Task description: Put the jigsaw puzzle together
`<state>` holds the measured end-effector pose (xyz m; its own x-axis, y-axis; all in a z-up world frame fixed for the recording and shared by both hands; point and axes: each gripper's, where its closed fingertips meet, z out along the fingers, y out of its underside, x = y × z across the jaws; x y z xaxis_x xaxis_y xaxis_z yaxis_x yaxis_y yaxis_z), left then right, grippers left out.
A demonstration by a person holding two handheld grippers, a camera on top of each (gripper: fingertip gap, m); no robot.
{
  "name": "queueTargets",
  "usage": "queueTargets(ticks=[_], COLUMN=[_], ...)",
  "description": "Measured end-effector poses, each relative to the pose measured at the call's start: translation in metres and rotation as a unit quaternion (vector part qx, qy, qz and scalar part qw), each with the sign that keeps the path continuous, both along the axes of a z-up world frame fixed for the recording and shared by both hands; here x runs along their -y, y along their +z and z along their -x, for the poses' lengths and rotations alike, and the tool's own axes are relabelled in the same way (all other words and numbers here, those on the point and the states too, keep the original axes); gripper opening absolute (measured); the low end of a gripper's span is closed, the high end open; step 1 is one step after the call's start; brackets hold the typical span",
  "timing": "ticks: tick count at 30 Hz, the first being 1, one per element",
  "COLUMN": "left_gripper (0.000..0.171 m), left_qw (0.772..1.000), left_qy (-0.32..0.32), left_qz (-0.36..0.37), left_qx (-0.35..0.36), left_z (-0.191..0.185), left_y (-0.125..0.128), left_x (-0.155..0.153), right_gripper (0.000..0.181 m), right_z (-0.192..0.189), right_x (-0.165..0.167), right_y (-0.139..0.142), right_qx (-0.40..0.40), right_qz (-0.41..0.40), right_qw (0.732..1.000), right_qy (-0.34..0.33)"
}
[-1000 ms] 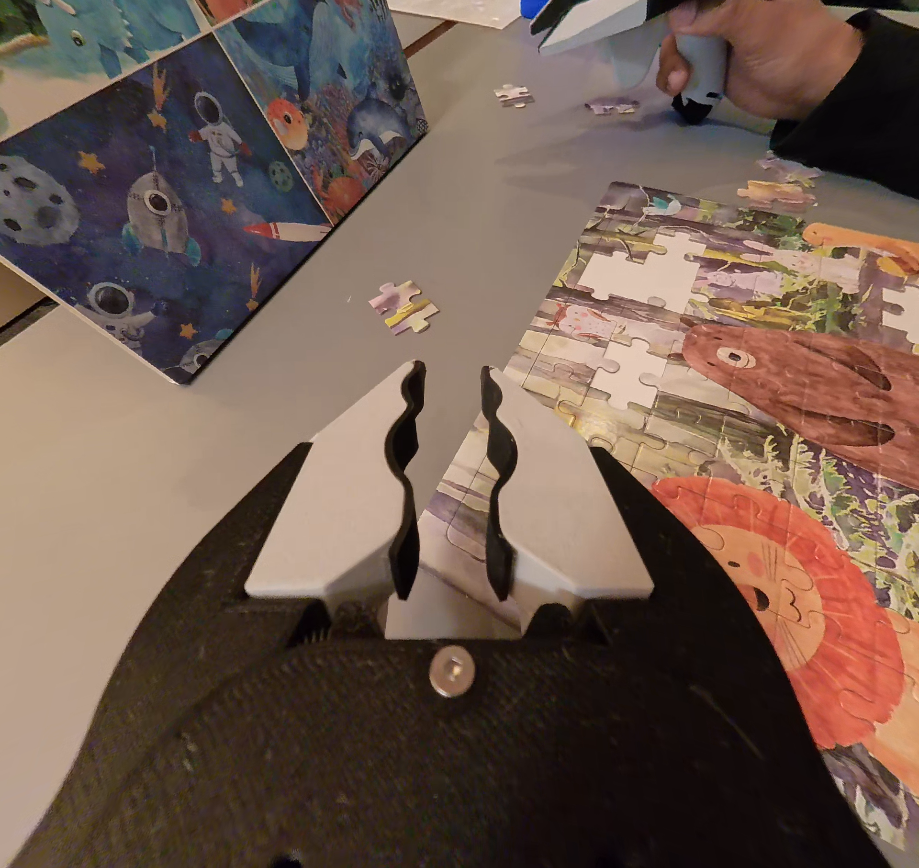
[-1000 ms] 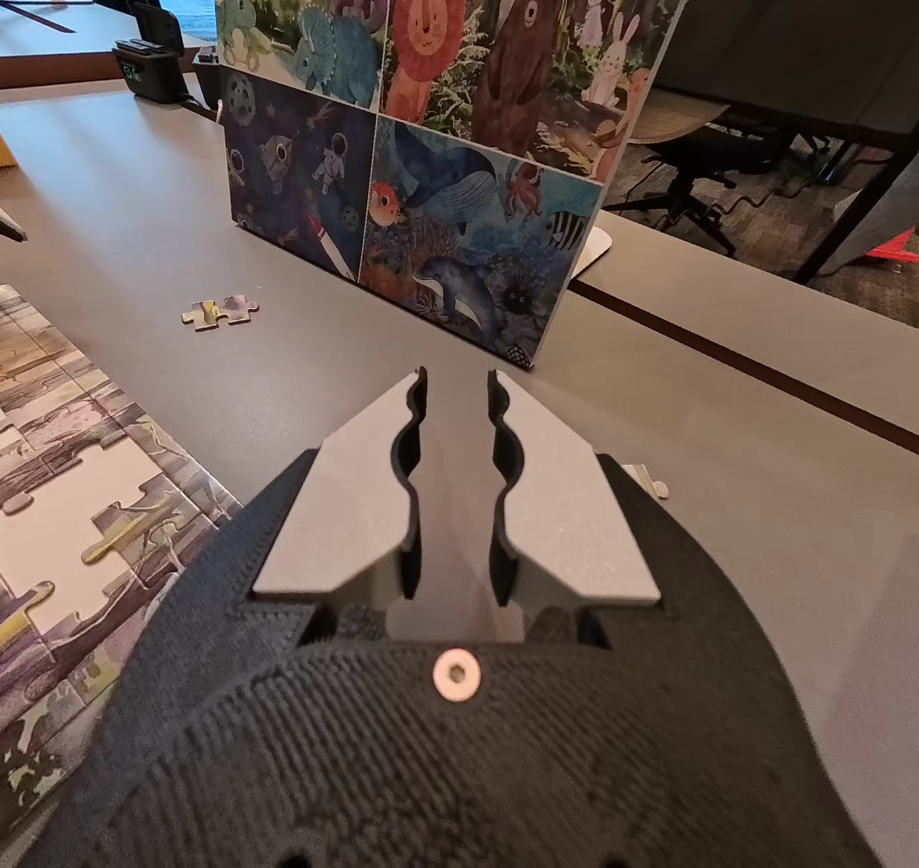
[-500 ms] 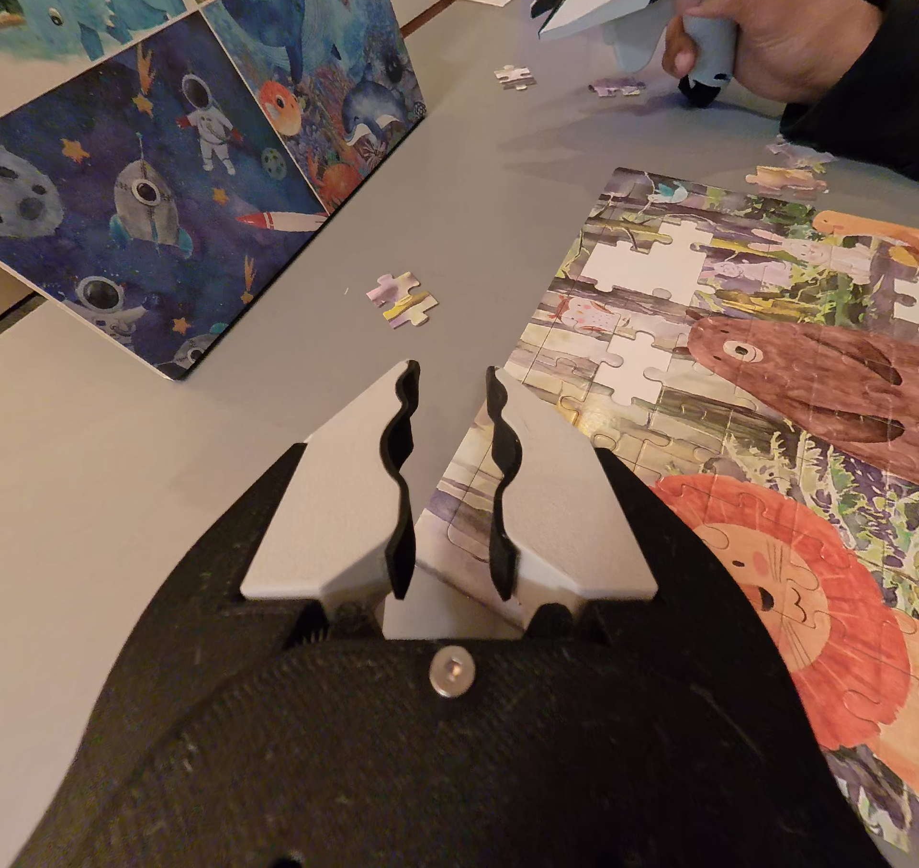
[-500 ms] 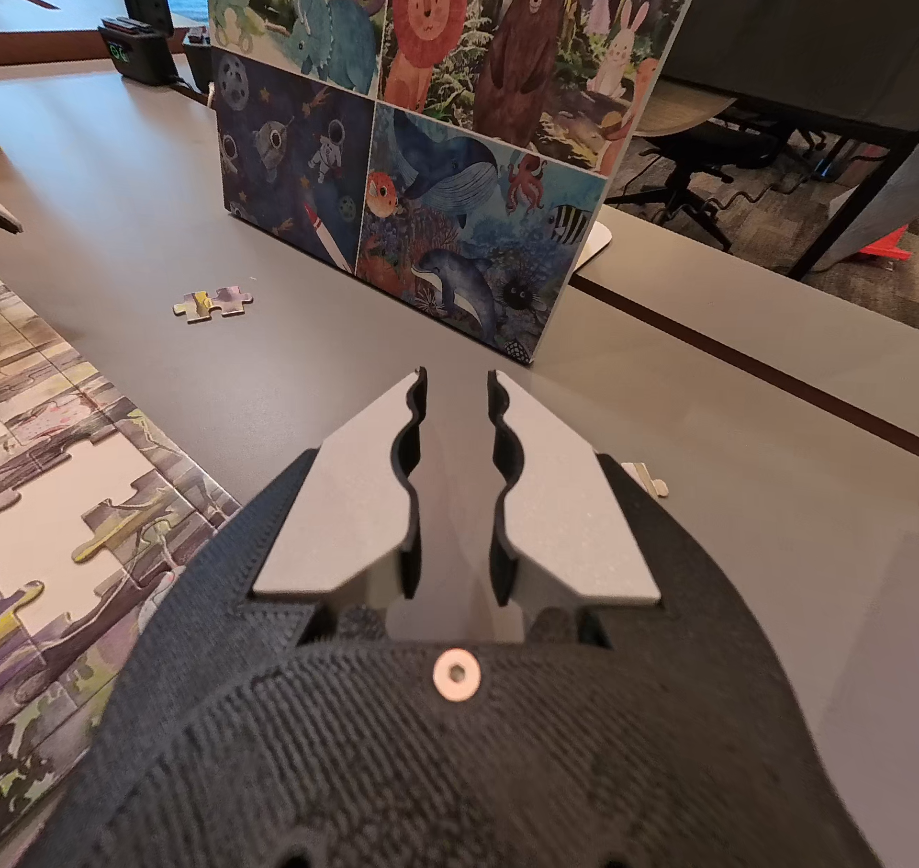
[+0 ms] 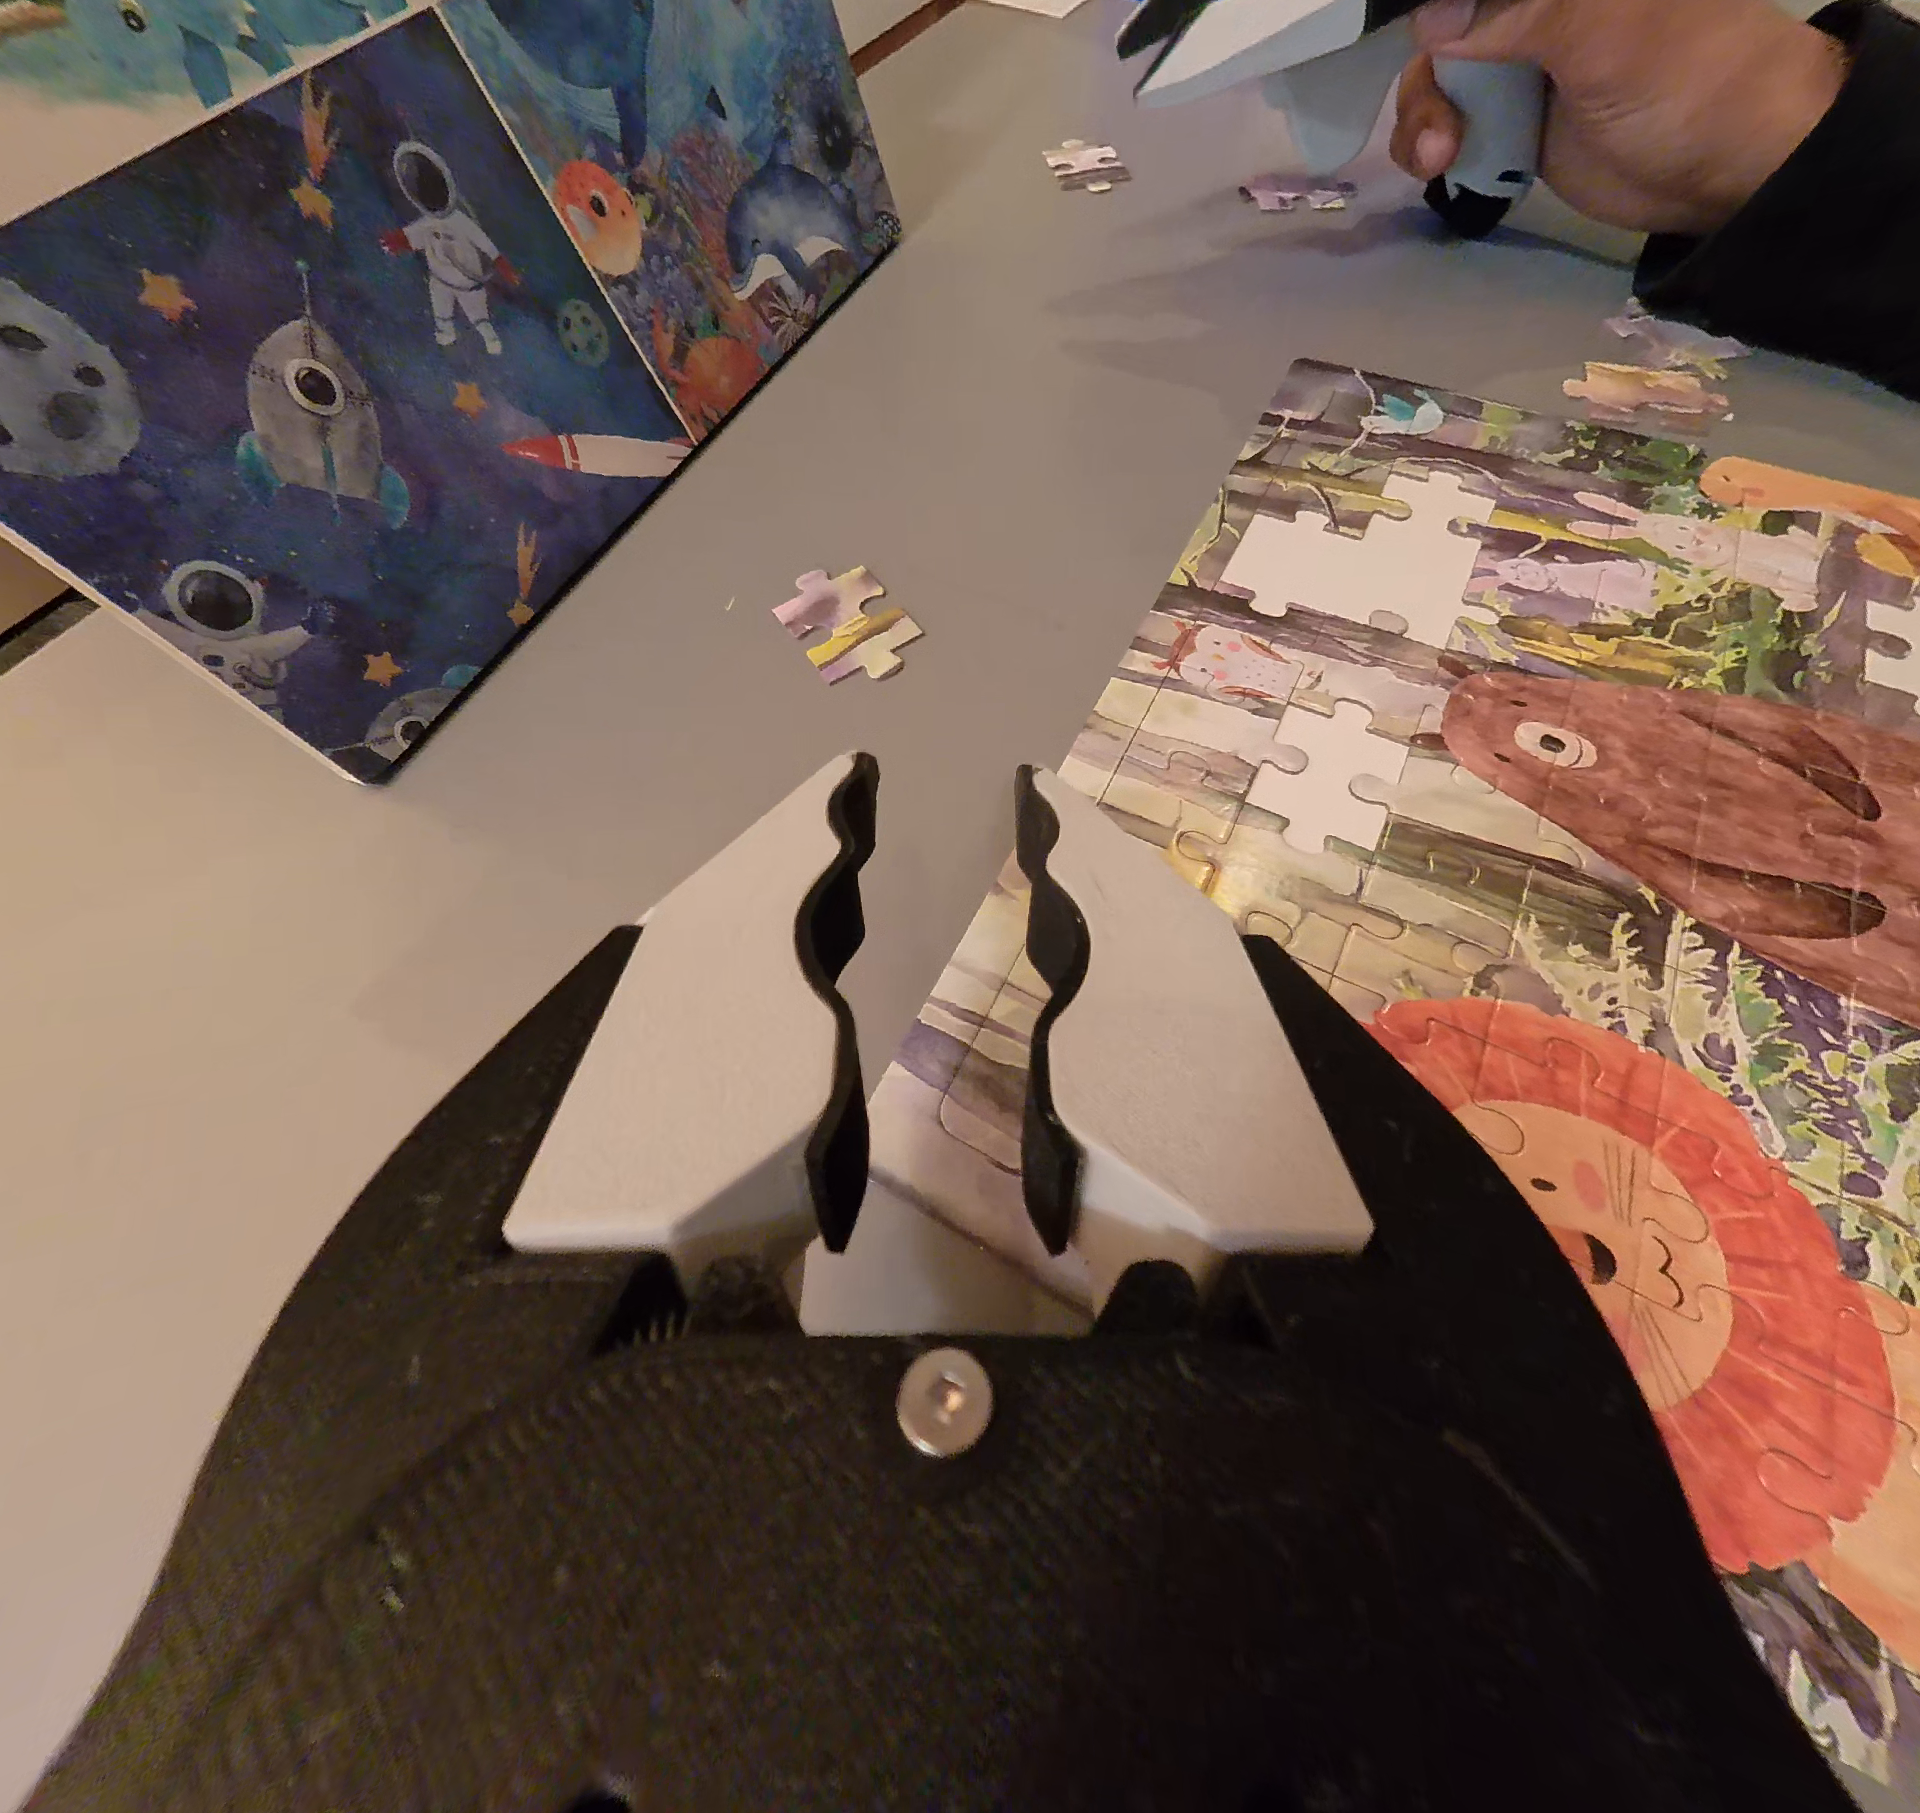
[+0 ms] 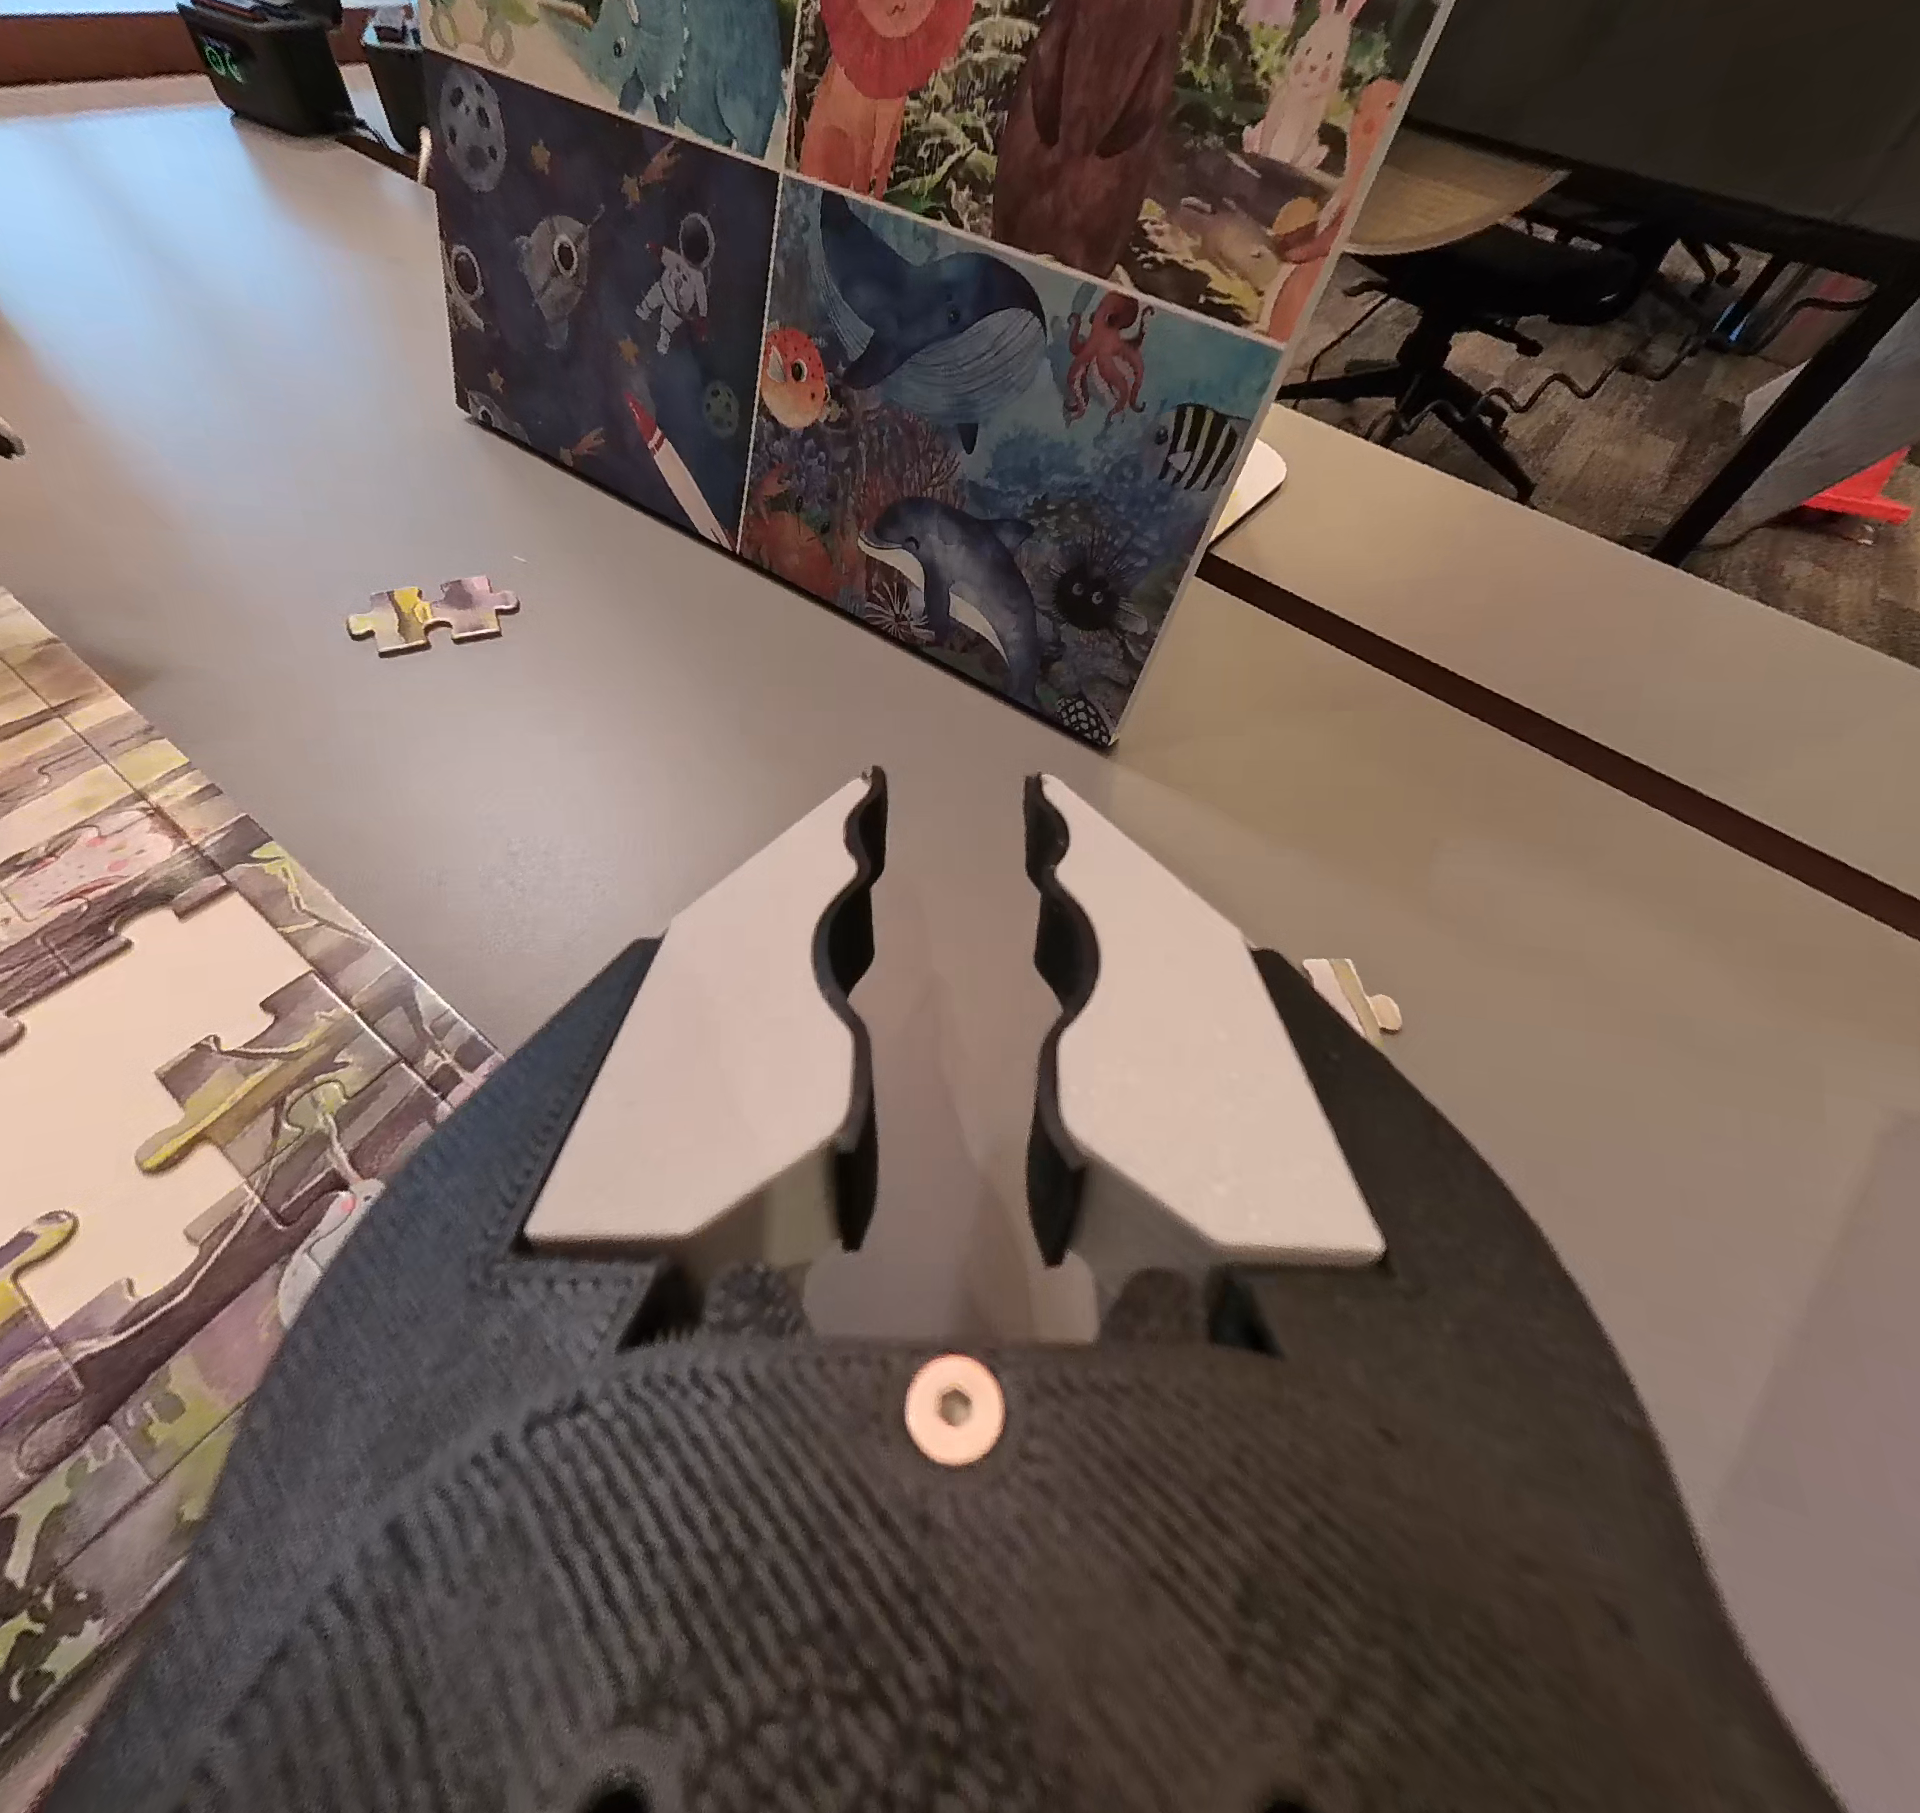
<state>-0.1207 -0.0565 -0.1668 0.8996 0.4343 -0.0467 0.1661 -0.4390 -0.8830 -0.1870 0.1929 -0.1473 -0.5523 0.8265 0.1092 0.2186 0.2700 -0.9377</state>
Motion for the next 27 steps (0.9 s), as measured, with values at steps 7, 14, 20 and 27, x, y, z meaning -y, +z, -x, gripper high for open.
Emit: queueTargets(ticks=[7, 14, 20, 27], left_gripper=[0.025, 0.025, 0.023, 0.023], left_qw=[1.000, 0.998, 0.995, 0.993], left_qy=[0.011, 0.012, 0.030, 0.062], left_qz=[0.014, 0.046, 0.067, 0.082], left_qx=[-0.012, -0.044, -0.062, -0.052], left_z=[0.003, 0.001, 0.004, 0.023], left_y=[-0.002, -0.007, -0.010, -0.014], left_x=[0.001, -0.001, 0.000, -0.004], right_gripper=[0.030, 0.031, 0.031, 0.031], right_z=[0.000, -0.002, -0.002, -0.002], right_x=[0.001, 0.000, -0.004, -0.001], right_y=[-0.007, 0.004, 0.012, 0.012], right_qx=[0.012, 0.005, -0.004, -0.001], right_qz=[-0.022, -0.007, 0.006, 0.017], right_qw=[1.000, 1.000, 1.000, 1.000], right_qy=[-0.008, -0.011, -0.017, -0.012])
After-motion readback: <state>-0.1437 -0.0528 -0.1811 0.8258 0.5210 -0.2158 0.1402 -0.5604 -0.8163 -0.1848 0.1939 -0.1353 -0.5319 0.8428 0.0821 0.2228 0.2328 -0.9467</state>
